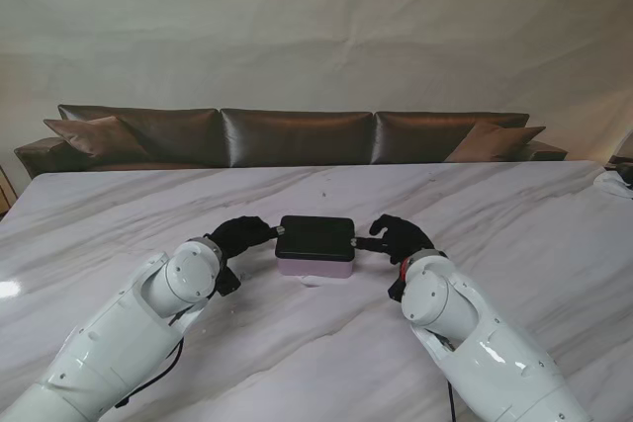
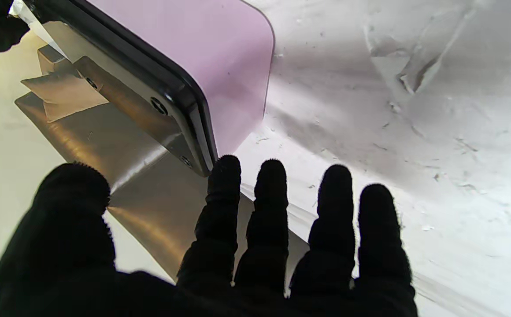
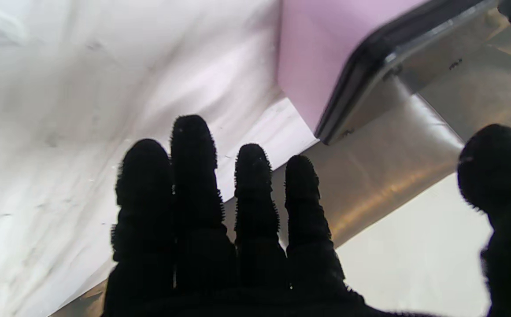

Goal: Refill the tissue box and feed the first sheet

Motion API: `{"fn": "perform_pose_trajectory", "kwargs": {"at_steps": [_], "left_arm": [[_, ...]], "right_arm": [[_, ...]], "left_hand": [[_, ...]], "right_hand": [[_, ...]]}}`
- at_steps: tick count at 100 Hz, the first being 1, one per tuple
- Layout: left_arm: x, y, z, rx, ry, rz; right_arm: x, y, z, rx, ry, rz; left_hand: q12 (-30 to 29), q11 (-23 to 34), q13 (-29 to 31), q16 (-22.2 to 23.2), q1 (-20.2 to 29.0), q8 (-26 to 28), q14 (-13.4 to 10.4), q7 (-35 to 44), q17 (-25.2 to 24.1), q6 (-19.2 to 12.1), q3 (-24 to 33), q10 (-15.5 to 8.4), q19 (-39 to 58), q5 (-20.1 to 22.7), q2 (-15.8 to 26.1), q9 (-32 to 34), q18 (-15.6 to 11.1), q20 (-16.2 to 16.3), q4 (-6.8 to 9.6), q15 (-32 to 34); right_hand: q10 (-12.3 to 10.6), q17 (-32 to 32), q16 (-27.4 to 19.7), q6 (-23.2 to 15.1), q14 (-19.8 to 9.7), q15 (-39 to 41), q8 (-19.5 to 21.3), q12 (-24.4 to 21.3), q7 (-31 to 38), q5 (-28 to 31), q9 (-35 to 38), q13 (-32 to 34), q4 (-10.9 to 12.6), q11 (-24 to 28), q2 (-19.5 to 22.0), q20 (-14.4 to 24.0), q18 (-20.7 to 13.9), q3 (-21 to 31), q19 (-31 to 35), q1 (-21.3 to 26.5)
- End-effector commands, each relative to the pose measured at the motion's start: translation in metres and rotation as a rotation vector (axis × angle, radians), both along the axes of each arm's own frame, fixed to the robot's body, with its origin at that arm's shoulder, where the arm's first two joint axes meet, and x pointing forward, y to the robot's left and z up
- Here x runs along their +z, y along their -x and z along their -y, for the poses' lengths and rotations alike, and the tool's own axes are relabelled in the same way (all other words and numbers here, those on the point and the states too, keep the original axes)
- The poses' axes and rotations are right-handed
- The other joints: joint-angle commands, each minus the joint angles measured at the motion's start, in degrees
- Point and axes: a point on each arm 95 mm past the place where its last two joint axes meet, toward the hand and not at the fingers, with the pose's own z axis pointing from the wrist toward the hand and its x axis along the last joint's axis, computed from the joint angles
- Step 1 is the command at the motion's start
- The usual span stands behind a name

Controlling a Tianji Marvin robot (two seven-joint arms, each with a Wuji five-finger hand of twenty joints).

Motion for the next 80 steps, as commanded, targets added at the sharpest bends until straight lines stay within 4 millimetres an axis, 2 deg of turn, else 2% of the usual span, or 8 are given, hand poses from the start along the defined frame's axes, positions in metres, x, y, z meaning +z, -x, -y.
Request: {"fn": "perform_pose_trajectory", "kwargs": {"at_steps": [1, 9, 18, 28, 37, 64, 67, 80], "left_arm": [[-0.004, 0.007, -0.002, -0.002, -0.019, 0.005], [-0.002, 0.013, 0.0, -0.024, -0.04, 0.04], [-0.004, 0.016, 0.001, -0.045, -0.049, 0.083], [-0.009, 0.017, 0.001, -0.072, -0.055, 0.113], [-0.011, 0.02, 0.0, -0.093, -0.066, 0.11], [-0.03, 0.026, -0.007, -0.125, -0.103, 0.111], [-0.032, 0.026, -0.008, -0.126, -0.109, 0.112], [-0.04, 0.027, -0.009, -0.129, -0.12, 0.122]], "right_arm": [[-0.01, 0.008, 0.006, 0.006, 0.019, -0.044], [-0.014, 0.012, 0.009, 0.013, 0.035, -0.058], [-0.02, 0.014, 0.01, 0.02, 0.051, -0.067], [-0.026, 0.014, 0.011, 0.029, 0.056, -0.071], [-0.031, 0.014, 0.011, 0.035, 0.062, -0.075], [-0.035, 0.018, 0.003, 0.065, 0.098, -0.061], [-0.034, 0.019, 0.002, 0.069, 0.102, -0.057], [-0.032, 0.021, -0.004, 0.08, 0.114, -0.052]], "left_hand": [[-2.2, -2.5, -2.6, -2.3, 0.7, -1.9, -1.6, -0.8, -3.9, 1.2, 0.9, -2.0, 5.4, -1.7, -1.8, -2.9, -1.4, -2.7, 0.5, -2.5], [-4.9, -4.8, -5.1, -4.8, 1.2, -4.2, -3.2, -3.0, -7.1, 1.7, 1.9, -2.6, -0.4, -2.7, -2.9, -5.3, -0.6, -5.8, 0.05, -6.3], [-7.5, -6.5, -7.2, -6.9, 1.7, -6.8, -4.6, -5.0, -7.0, 1.8, 3.2, -3.2, -8.4, -4.0, -4.4, -7.5, 0.1, -10.1, -0.41, -9.5], [-9.2, -7.5, -8.3, -8.2, 1.6, -9.0, -5.4, -6.9, -7.0, 2.3, 4.3, -3.2, -12.4, -5.1, -5.7, -9.2, 1.0, -11.8, -1.23, -11.2], [-9.7, -7.9, -8.9, -8.4, 1.4, -9.8, -5.4, -7.8, -7.2, 2.6, 4.4, -3.2, -13.2, -5.8, -6.5, -10.1, 2.4, -11.8, -1.79, -11.8], [-10.3, -8.4, -10.3, -8.3, 1.8, -11.5, -5.6, -10.2, -7.4, 4.0, 5.2, -3.2, -15.0, -8.3, -8.6, -12.4, 2.5, -11.3, -2.97, -12.5], [-11.3, -8.9, -10.4, -7.8, 0.3, -12.4, -5.6, -10.0, -7.1, 4.0, 8.5, -2.1, -16.4, -8.6, -9.5, -12.5, 2.5, -9.8, -4.09, -12.6], [-11.5, -9.2, -10.3, -7.6, 0.1, -12.4, -5.4, -9.9, -7.0, 4.2, 9.6, -1.5, -16.5, -9.0, -10.3, -12.5, 2.6, -9.4, -4.26, -12.3]], "right_hand": [[-1.3, -1.8, -0.8, 1.2, -1.1, -2.6, -0.9, -2.5, 0.4, -2.6, -3.3, -2.9, 1.2, -0.8, -1.8, 1.0, -2.3, -0.1, -2.1, 0.3], [-1.1, -4.1, -1.4, 1.8, -1.3, -4.2, -1.5, -3.7, -0.1, -3.4, -5.9, -6.2, 1.8, -1.9, -2.0, 0.5, -2.6, 0.1, -4.8, 0.7], [-0.9, -6.4, -2.3, 2.4, -1.5, -5.9, -2.1, -4.8, -0.6, -4.4, -9.0, -9.3, 2.6, -2.4, -2.2, 0.0, -3.1, 0.3, -8.1, 1.3], [-0.6, -8.5, -2.9, 3.0, -1.3, -6.9, -2.7, -5.7, -0.8, -5.4, -11.4, -11.9, 3.2, -2.4, -2.3, -0.5, -3.5, 0.0, -11.4, 2.4], [-0.3, -9.8, -3.2, 3.3, -1.2, -7.2, -3.1, -6.1, -0.9, -6.2, -12.9, -13.3, 3.3, -2.3, -2.3, -0.8, -3.7, -0.6, -12.9, 3.5], [0.4, -11.8, -3.7, 4.9, -1.1, -7.2, -4.4, -7.1, -1.3, -8.7, -16.3, -15.6, 3.1, -1.6, -2.2, -1.2, -4.4, -2.6, -16.2, 6.2], [0.3, -12.0, -3.7, 5.1, -1.2, -7.3, -4.4, -7.1, -1.3, -9.0, -16.6, -15.8, 3.1, -1.5, -2.2, -1.2, -4.5, -2.7, -16.4, 6.4], [0.6, -12.1, -3.7, 5.4, -1.2, -7.2, -4.6, -7.2, -1.3, -9.5, -17.2, -16.1, 2.8, -1.2, -2.1, -1.2, -4.7, -3.2, -16.8, 6.7]]}}
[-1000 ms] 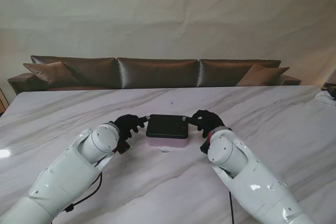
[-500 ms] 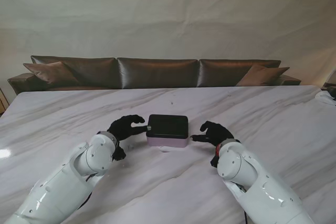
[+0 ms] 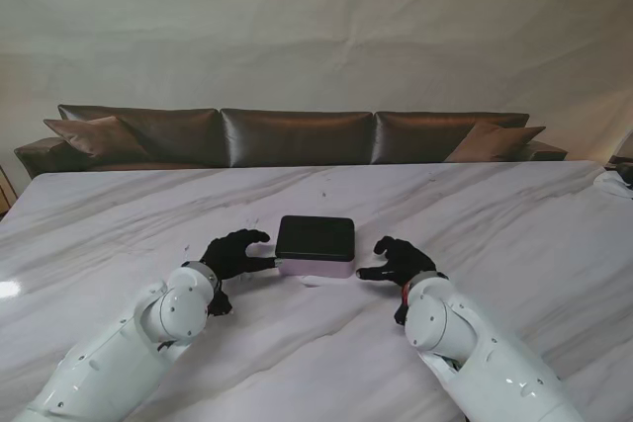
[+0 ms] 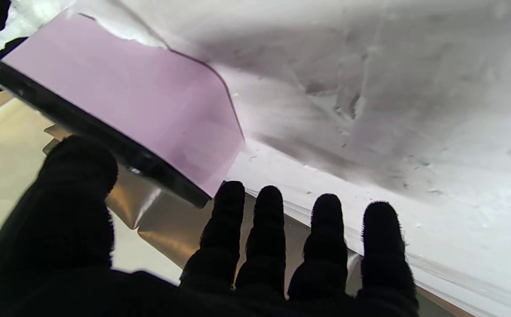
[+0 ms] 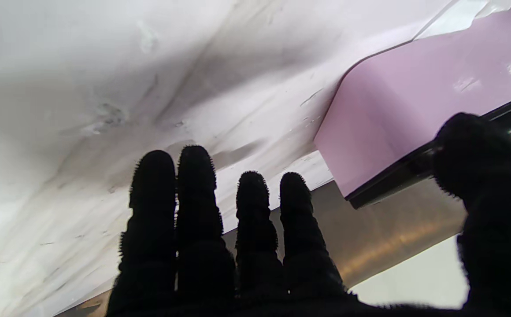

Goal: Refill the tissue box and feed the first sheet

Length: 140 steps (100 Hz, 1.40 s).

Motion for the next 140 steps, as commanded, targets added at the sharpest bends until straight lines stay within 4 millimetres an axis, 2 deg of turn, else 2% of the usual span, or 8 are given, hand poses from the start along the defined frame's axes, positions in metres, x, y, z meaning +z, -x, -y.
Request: {"fn": "perform_pose_trajectory", "kwargs": {"at_steps": [1, 14, 19, 21, 26, 84, 105, 140], "left_arm": [[-0.008, 0.003, 0.001, -0.009, 0.0, -0.015], [-0.013, 0.001, 0.001, -0.016, -0.005, 0.004], [-0.014, 0.001, 0.003, -0.023, -0.011, 0.006], [-0.013, 0.001, 0.003, -0.026, -0.013, 0.005], [-0.014, 0.001, 0.005, -0.034, -0.019, 0.0], [-0.022, -0.005, 0.025, -0.074, -0.015, -0.024], [-0.024, -0.006, 0.035, -0.091, 0.006, -0.009], [-0.016, 0.003, 0.047, -0.124, 0.031, 0.035]], "right_arm": [[0.001, 0.003, -0.007, 0.013, -0.005, -0.009], [0.0, 0.002, -0.012, 0.012, -0.009, -0.016], [-0.001, 0.001, -0.014, 0.009, -0.011, -0.019], [-0.002, 0.001, -0.015, 0.007, -0.011, -0.021], [-0.003, 0.001, -0.017, 0.005, -0.014, -0.028], [-0.009, 0.004, -0.044, 0.014, -0.05, -0.053], [-0.012, 0.005, -0.056, -0.019, -0.083, -0.046], [-0.006, 0.007, -0.071, -0.067, -0.145, -0.004]], "left_hand": [[-0.6, -1.0, -2.5, 0.3, -1.5, -0.8, -1.0, -0.6, -0.9, 0.8, 1.1, 0.0, -16.4, -1.6, -2.2, -2.6, 1.1, 1.1, -1.92, -0.4], [0.1, 0.3, -2.0, 1.0, -2.4, -0.5, -0.6, 0.0, -1.1, 0.6, 3.5, -0.8, -15.0, -1.1, -3.2, -2.7, 1.3, 2.6, -2.33, 0.7], [0.2, 0.6, -1.8, 1.1, -2.8, -0.5, -0.5, 0.1, -1.0, 0.6, 4.1, 0.1, -14.6, -1.0, -3.1, -2.7, 1.5, 2.9, -2.42, 0.9], [0.3, 0.7, -1.7, 1.2, -2.8, -0.5, -0.4, 0.1, -1.0, 0.5, 4.2, -1.4, -14.5, -0.9, -3.1, -2.4, 1.6, 3.0, -2.43, 1.0], [0.4, 0.9, -1.5, 1.4, -3.0, -0.4, -0.3, 0.2, -1.2, 0.3, 4.7, -1.9, -13.2, -0.7, -3.2, -2.0, 2.0, 3.8, -2.48, 1.3], [1.1, 2.2, 1.1, 3.5, -3.0, 0.4, 0.4, 1.8, -1.4, -0.6, 7.4, -1.7, -6.7, 2.5, -3.1, 2.4, 2.2, 7.2, -2.34, 4.2], [1.4, 2.5, 2.6, 3.8, -3.0, 1.4, 0.3, 3.4, -1.6, -2.5, 10.6, -2.7, -4.1, 4.9, -3.9, 5.7, 2.3, 8.0, -2.2, 5.1], [2.5, 2.8, 8.0, 5.1, -2.8, 4.9, -1.1, 9.6, -0.3, -9.6, 16.6, -7.4, 1.9, 11.7, -4.1, 16.7, 2.1, 9.8, -1.76, 7.6]], "right_hand": [[0.4, -0.8, -0.3, 1.3, -1.0, -0.8, -0.5, -0.8, 0.0, -2.1, -2.5, -1.3, 1.0, 0.9, -2.0, -0.5, -2.4, -1.5, -0.6, 0.4], [0.7, -0.6, -0.2, 1.4, -1.0, -0.4, -0.6, -0.9, 0.3, -1.6, -2.1, -0.9, 0.8, 1.4, -2.1, -0.3, -2.3, -1.9, -0.6, 1.0], [0.8, -0.3, -0.1, 1.3, -1.1, -0.2, -0.6, -0.9, 0.4, -1.2, -1.7, -0.7, 0.7, 1.6, -2.2, -0.2, -2.2, -1.9, -0.4, 1.5], [0.9, -0.2, -0.1, 1.4, -1.0, -0.1, -0.6, -0.9, 0.5, -1.0, -1.6, -0.5, 0.6, 1.7, -2.3, -0.2, -2.2, -2.0, -0.3, 1.8], [1.0, -0.1, 0.0, 1.4, -1.0, 0.2, -0.6, -0.9, 0.6, -0.7, -1.4, -0.3, 0.5, 1.8, -2.3, 0.0, -2.1, -2.2, -0.1, 2.2], [1.9, 1.8, 2.4, 1.4, -1.5, 5.1, -0.1, -0.5, 2.8, 3.6, 2.4, 2.6, -0.8, 3.4, -3.1, 1.3, -2.1, -3.8, 3.0, 6.3], [1.7, 3.2, 3.5, 0.6, -1.5, 7.5, 1.5, 0.4, 5.6, 6.6, 6.2, 4.7, -1.9, 5.1, -4.1, 1.9, -1.8, -4.8, 5.5, 9.6], [1.1, 5.1, 4.9, -0.9, -1.8, 10.6, 3.2, 1.8, 8.8, 10.3, 10.8, 7.6, -2.8, 7.0, -5.3, 2.5, -1.8, -6.1, 8.7, 13.9]]}}
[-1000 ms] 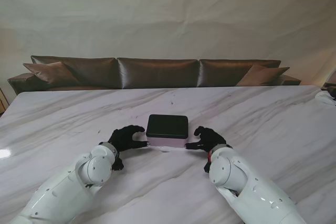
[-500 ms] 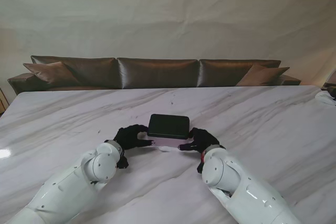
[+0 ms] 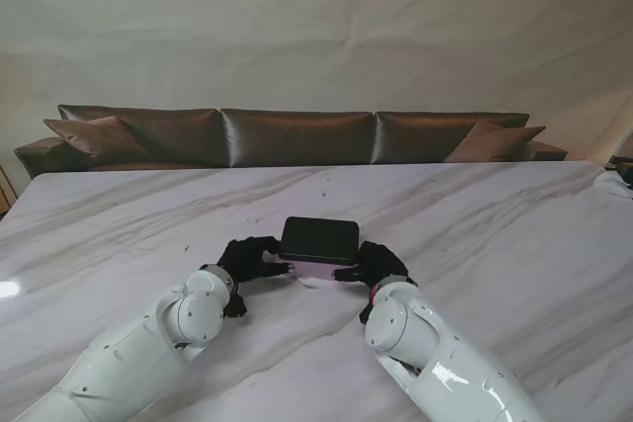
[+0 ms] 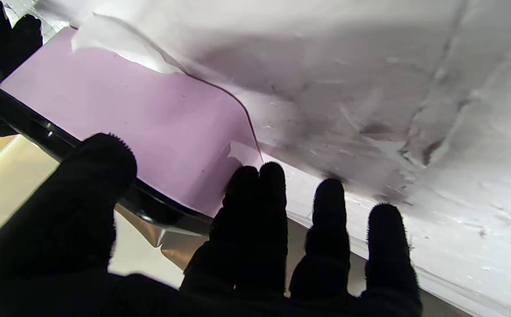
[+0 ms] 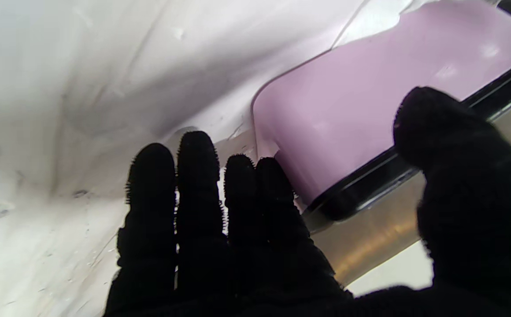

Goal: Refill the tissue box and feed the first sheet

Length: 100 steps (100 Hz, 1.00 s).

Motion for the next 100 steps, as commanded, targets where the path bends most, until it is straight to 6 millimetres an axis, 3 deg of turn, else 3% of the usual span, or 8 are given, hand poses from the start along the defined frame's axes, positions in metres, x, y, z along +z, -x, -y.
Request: {"fn": "perform_pose_trajectory", "kwargs": {"at_steps": [1, 20, 52, 65, 80, 83, 91, 100], "left_arm": [[0.002, 0.009, 0.021, -0.051, 0.028, 0.003], [0.009, 0.011, 0.024, -0.037, 0.028, 0.057], [0.019, 0.011, 0.031, -0.019, 0.066, 0.111], [0.023, 0.013, 0.033, -0.009, 0.106, 0.126], [0.028, 0.015, 0.035, -0.005, 0.156, 0.131], [0.03, 0.015, 0.035, -0.004, 0.163, 0.132], [0.033, 0.017, 0.035, -0.007, 0.172, 0.133], [0.037, 0.019, 0.036, -0.01, 0.175, 0.136]], "right_arm": [[0.002, 0.005, -0.018, 0.029, -0.039, -0.009], [0.01, 0.01, -0.023, 0.016, -0.075, 0.024], [0.021, 0.02, -0.028, 0.023, -0.152, 0.048], [0.026, 0.022, -0.028, 0.025, -0.156, 0.062], [0.031, 0.023, -0.029, 0.001, -0.172, 0.083], [0.032, 0.023, -0.03, -0.009, -0.182, 0.09], [0.034, 0.023, -0.032, -0.028, -0.205, 0.101], [0.037, 0.023, -0.032, -0.032, -0.202, 0.109]], "left_hand": [[1.1, 1.8, 3.4, 1.6, -0.7, 3.4, -1.5, 5.8, 0.5, -14.7, 2.5, -7.1, 5.8, 4.8, -1.4, 4.8, 0.8, 1.6, -1.14, 2.7], [2.5, 3.7, 6.6, 3.1, -0.1, 5.3, -1.9, 9.1, 2.7, -15.6, 5.9, -6.8, 9.9, 7.9, -1.2, 9.1, 0.4, 2.9, -1.17, 5.5], [4.3, 6.6, 8.0, 4.8, -0.2, 7.1, -1.6, 12.3, 4.4, -15.0, 7.3, -5.2, 13.9, 9.0, 0.6, 10.9, -0.1, 4.1, -1.3, 8.5], [5.8, 8.6, 9.1, 5.6, 0.5, 8.1, -1.5, 15.4, 5.4, -16.2, 5.9, -4.7, 15.6, 11.1, 0.7, 13.4, -0.1, 4.7, -2.27, 9.9], [8.3, 11.3, 12.1, 7.2, 2.4, 9.2, -0.9, 21.5, 6.9, -18.7, 2.9, -4.1, 17.3, 16.0, 1.8, 19.2, 0.4, 5.2, -2.43, 12.4], [8.5, 11.8, 12.8, 7.5, 2.5, 9.6, -0.7, 22.5, 7.2, -19.0, 2.8, -4.0, 17.6, 17.1, 1.9, 20.3, 0.4, 5.3, -2.43, 12.9], [9.8, 13.5, 14.9, 8.8, 2.9, 10.8, 0.0, 25.5, 8.1, -20.0, 2.5, -3.7, 18.8, 19.6, 2.5, 23.3, 0.7, 5.7, -2.37, 15.1], [10.9, 14.9, 16.4, 9.9, 2.7, 11.9, 0.4, 27.6, 9.1, -20.2, 2.5, -3.4, 19.9, 21.3, 3.0, 25.5, 0.8, 6.1, -2.23, 16.7]], "right_hand": [[-4.4, 0.7, 0.9, -11.8, -0.3, 2.4, 1.1, 1.3, 2.4, 1.7, 2.4, 1.7, -1.5, 1.5, -2.4, 1.1, -1.6, -1.3, 2.4, 1.5], [-5.6, 2.3, 1.2, -13.8, -1.0, 3.4, 2.6, 2.3, 5.1, 4.6, 6.4, 4.5, -1.7, 2.5, -2.9, 1.2, -1.8, -1.7, 4.2, 3.1], [-6.5, 5.3, 1.5, -16.1, -1.2, 4.4, 4.2, 3.7, 7.2, 10.6, 13.5, 9.8, -1.7, 2.9, -3.1, 1.2, -1.5, -1.8, 6.5, 4.5], [-6.8, 7.3, 1.8, -17.4, -1.0, 5.3, 4.7, 4.2, 7.8, 14.3, 17.6, 13.0, -1.3, 3.0, -2.2, 1.3, -1.3, -1.8, 7.9, 2.8], [-6.1, 10.0, 2.5, -18.6, 0.2, 7.2, 5.1, 6.3, 7.8, 20.2, 23.4, 17.0, 1.1, 3.0, 0.2, 0.7, -0.4, 1.3, 10.8, -2.0], [-5.7, 10.6, 2.6, -19.3, 0.6, 7.7, 1.1, 7.1, 10.0, 21.1, 24.8, 17.9, -2.6, 2.9, -0.6, 0.0, -0.1, 4.6, 11.7, -2.0], [-5.5, 12.1, 2.7, -20.6, 1.3, 8.8, -1.9, 7.9, 12.5, 23.8, 28.1, 20.0, -10.0, 3.3, -4.3, -0.3, 0.5, 12.8, 13.6, -2.5], [-5.8, 13.9, 2.9, -21.9, 1.3, 9.9, -2.8, 8.8, 14.2, 25.7, 30.8, 22.4, -13.8, 4.1, -7.4, -0.3, 0.7, 17.6, 15.1, -2.7]]}}
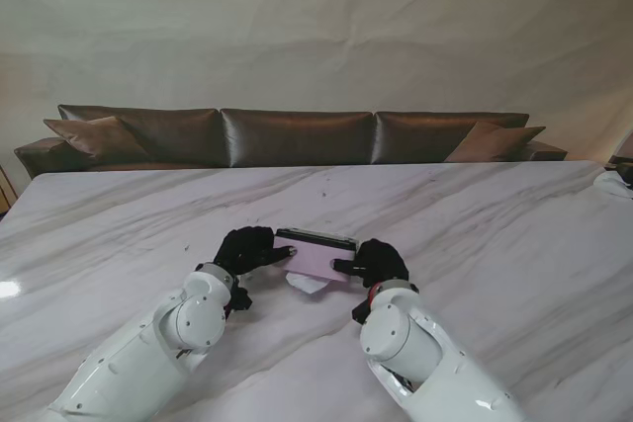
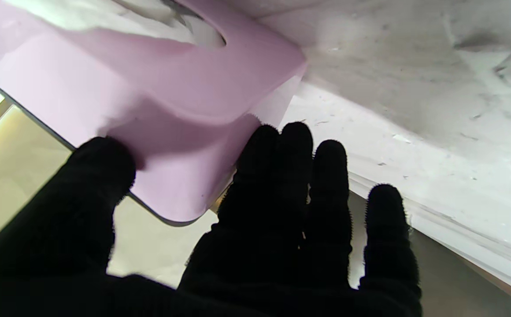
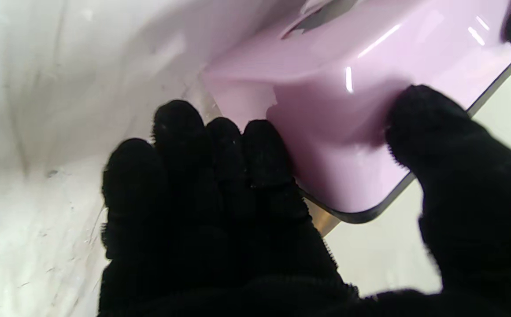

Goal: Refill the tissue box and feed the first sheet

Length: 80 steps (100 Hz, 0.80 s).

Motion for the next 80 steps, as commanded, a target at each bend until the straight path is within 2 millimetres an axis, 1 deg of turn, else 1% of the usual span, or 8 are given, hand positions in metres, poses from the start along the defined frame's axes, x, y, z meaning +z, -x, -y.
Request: {"fn": "perform_pose_trajectory", "kwargs": {"at_steps": [1, 8, 22, 45, 56, 71, 78, 80], "left_arm": [[0.011, 0.009, 0.03, -0.074, 0.042, 0.008], [0.014, 0.009, 0.029, -0.07, 0.04, 0.013], [0.016, 0.007, 0.022, -0.041, 0.049, 0.012], [0.02, -0.001, 0.009, 0.018, 0.085, -0.019], [0.019, -0.006, 0.004, 0.043, 0.089, -0.052], [0.012, -0.008, -0.002, 0.079, 0.146, -0.118], [0.01, -0.007, -0.005, 0.094, 0.175, -0.137], [0.01, -0.006, -0.006, 0.096, 0.18, -0.142]], "right_arm": [[0.013, 0.003, -0.025, 0.066, -0.044, 0.01], [0.014, 0.001, -0.024, 0.065, -0.03, 0.01], [0.016, -0.003, -0.022, 0.043, -0.029, 0.008], [0.02, -0.015, -0.014, 0.014, -0.016, -0.002], [0.021, -0.022, -0.01, 0.006, -0.006, -0.021], [0.017, -0.029, -0.002, -0.015, -0.003, -0.049], [0.015, -0.03, 0.002, -0.023, -0.011, -0.057], [0.015, -0.03, 0.003, -0.024, -0.014, -0.06]], "left_hand": [[1.2, 2.9, 2.9, 1.6, 3.6, 6.0, 0.0, 11.0, 0.6, -26.7, 1.8, -13.8, 20.0, 3.9, 2.2, 5.7, 0.8, 1.2, 0.62, 2.0], [2.5, 4.3, 3.4, 2.5, 3.6, 7.5, 0.0, 12.8, 1.1, -27.2, 2.1, -14.0, 20.7, 4.3, 2.6, 6.4, 0.8, 1.4, 0.78, 3.1], [6.6, 8.4, 3.7, 5.4, 2.9, 13.5, 0.8, 17.6, 1.8, -27.6, 3.0, -14.4, 21.9, 5.4, 3.7, 7.8, 0.7, 1.8, 1.07, 6.0], [9.4, 10.7, 5.0, 7.1, 1.3, 19.4, 1.4, 19.8, 2.5, -26.2, 3.9, -14.0, 23.3, 8.6, 5.8, 10.3, 1.1, 2.4, 1.78, 8.1], [8.6, 8.6, 3.9, 6.5, 0.0, 18.9, 2.1, 17.0, 2.3, -25.4, 3.2, -13.2, 23.1, 7.7, 7.5, 9.2, 1.2, 2.4, 1.65, 6.9], [2.9, 1.1, -1.4, 3.2, -2.4, 12.8, 4.2, 5.1, 0.6, -20.2, -4.1, -9.6, 22.1, 5.5, 11.7, 3.4, 1.9, 1.9, 1.97, 1.9], [1.1, -0.6, -3.0, 1.8, -2.6, 9.5, 4.1, 1.5, 0.0, -18.8, -9.1, -8.8, 21.4, 4.6, 13.0, 1.3, 2.1, 1.7, 1.93, 0.3], [0.8, -0.9, -3.5, 1.7, -2.8, 9.0, 4.2, 0.9, -0.2, -18.4, -10.2, -8.5, 21.3, 4.2, 13.2, 0.8, 2.2, 1.6, 1.9, 0.0]], "right_hand": [[-10.2, 1.3, 0.8, -22.3, -2.2, 1.8, -2.7, 2.3, 2.8, 2.7, 6.1, 2.3, -2.1, 2.3, -3.1, -0.3, -4.3, 4.5, 2.2, 0.3], [-10.5, 3.0, 1.0, -23.3, -2.2, 2.7, -3.5, 3.0, 4.2, 3.5, 8.0, 4.1, -2.3, 3.1, -3.5, -0.2, -4.2, 6.3, 3.4, 0.7], [-10.4, 6.2, 1.1, -24.8, -1.6, 4.4, -6.1, 4.2, 7.6, 6.7, 12.3, 8.0, -0.6, 4.1, -2.1, -0.3, -3.4, 9.5, 6.1, 1.6], [-10.6, 8.3, 1.0, -25.2, -1.6, 5.3, -4.3, 5.9, 9.6, 8.8, 15.1, 10.4, -0.1, 5.9, 0.8, -0.5, -3.0, 11.4, 7.7, 0.9], [-10.6, 8.5, 0.8, -25.2, -1.6, 5.4, -3.9, 6.3, 9.3, 9.1, 15.2, 10.6, -0.2, 5.9, 1.8, -0.8, -3.0, 11.1, 8.0, 0.2], [-10.0, 7.5, 0.1, -22.6, -1.1, 4.2, -5.3, 6.1, 3.4, 9.4, 14.0, 9.4, 0.0, 3.6, 6.4, -2.0, -3.0, 6.2, 7.3, -3.4], [-9.5, 6.8, -0.1, -20.0, -0.7, 3.5, -3.4, 5.7, -2.9, 10.5, 13.1, 8.6, 2.0, 2.8, 9.9, -2.5, -2.7, 1.8, 6.9, -6.7], [-9.3, 6.6, -0.1, -19.2, -0.5, 3.2, -0.2, 5.5, -5.7, 10.7, 12.6, 8.2, 3.5, 2.5, 11.1, -2.6, -2.5, 0.3, 6.8, -7.5]]}}
